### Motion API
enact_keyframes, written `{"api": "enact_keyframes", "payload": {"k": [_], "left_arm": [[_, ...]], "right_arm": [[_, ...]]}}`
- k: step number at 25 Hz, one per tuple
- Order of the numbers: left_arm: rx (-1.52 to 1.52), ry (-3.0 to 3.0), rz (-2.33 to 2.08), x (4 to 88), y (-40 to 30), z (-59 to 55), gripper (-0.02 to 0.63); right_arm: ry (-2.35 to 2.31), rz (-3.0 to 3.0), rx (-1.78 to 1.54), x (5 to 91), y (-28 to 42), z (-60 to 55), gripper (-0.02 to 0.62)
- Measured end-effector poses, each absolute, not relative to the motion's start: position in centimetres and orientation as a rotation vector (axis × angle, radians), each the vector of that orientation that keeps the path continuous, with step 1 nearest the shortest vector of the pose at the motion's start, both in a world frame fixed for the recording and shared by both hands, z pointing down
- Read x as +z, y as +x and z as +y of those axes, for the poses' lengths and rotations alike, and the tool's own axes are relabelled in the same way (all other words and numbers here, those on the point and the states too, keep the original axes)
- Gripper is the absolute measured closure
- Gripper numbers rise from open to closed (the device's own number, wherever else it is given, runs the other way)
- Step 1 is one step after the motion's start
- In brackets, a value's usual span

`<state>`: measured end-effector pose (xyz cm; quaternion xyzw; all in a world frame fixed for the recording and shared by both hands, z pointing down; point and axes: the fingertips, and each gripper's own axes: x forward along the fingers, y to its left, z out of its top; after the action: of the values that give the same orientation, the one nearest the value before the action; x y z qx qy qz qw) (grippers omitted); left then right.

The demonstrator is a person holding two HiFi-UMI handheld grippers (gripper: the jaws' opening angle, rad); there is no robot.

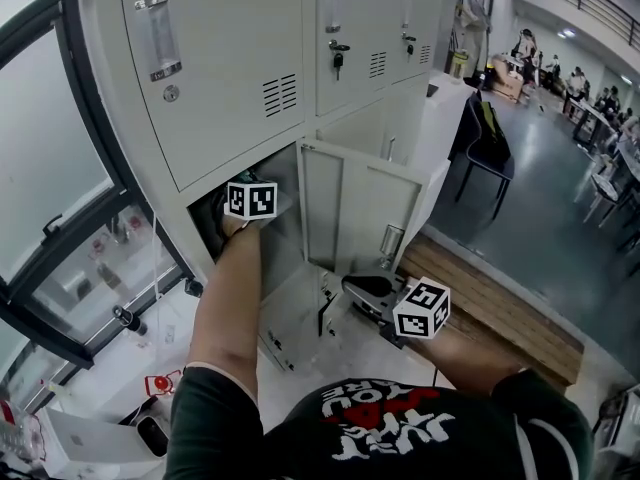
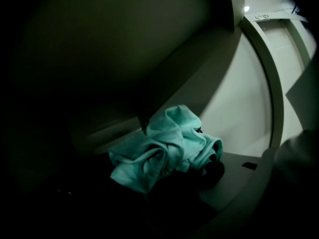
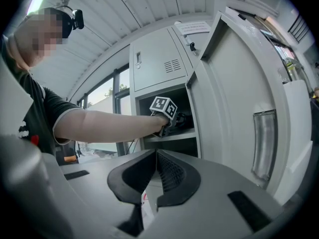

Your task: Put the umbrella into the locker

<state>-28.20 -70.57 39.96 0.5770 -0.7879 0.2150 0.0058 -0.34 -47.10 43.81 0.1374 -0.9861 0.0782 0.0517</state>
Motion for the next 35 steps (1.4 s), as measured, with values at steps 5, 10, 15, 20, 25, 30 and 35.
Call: {"api": "enact_keyframes", "payload": {"k": [5,10,15,20,25,30,35], "left_arm": [[0.685,1.824,-2.438,40.5,-27.6,-71.5,0.344],[0.69,1.847,-2.402,41.0,-26.9,-72.2,0.316],[0.618,1.895,-2.313,41.3,-25.8,-72.8,0.28],[0.563,1.94,-2.18,42.4,-24.4,-72.9,0.234],[0.545,1.973,-2.087,43.4,-23.7,-73.1,0.206],[0.604,1.973,-2.056,43.8,-23.8,-73.4,0.192],[0.699,1.98,-2.022,44.5,-23.4,-73.6,0.171]], "right_arm": [[0.433,-2.997,0.245,44.0,0.2,-47.5,0.56],[0.445,-2.994,0.254,44.1,0.7,-47.8,0.56],[0.439,-2.995,0.256,44.1,0.8,-48.0,0.56],[0.434,-2.999,0.263,44.1,0.8,-48.0,0.56],[0.422,-3.001,0.269,44.2,0.7,-47.8,0.56],[0.414,-3.001,0.278,44.2,0.9,-47.7,0.56],[0.42,-2.995,0.286,44.3,1.5,-47.6,0.56]]}}
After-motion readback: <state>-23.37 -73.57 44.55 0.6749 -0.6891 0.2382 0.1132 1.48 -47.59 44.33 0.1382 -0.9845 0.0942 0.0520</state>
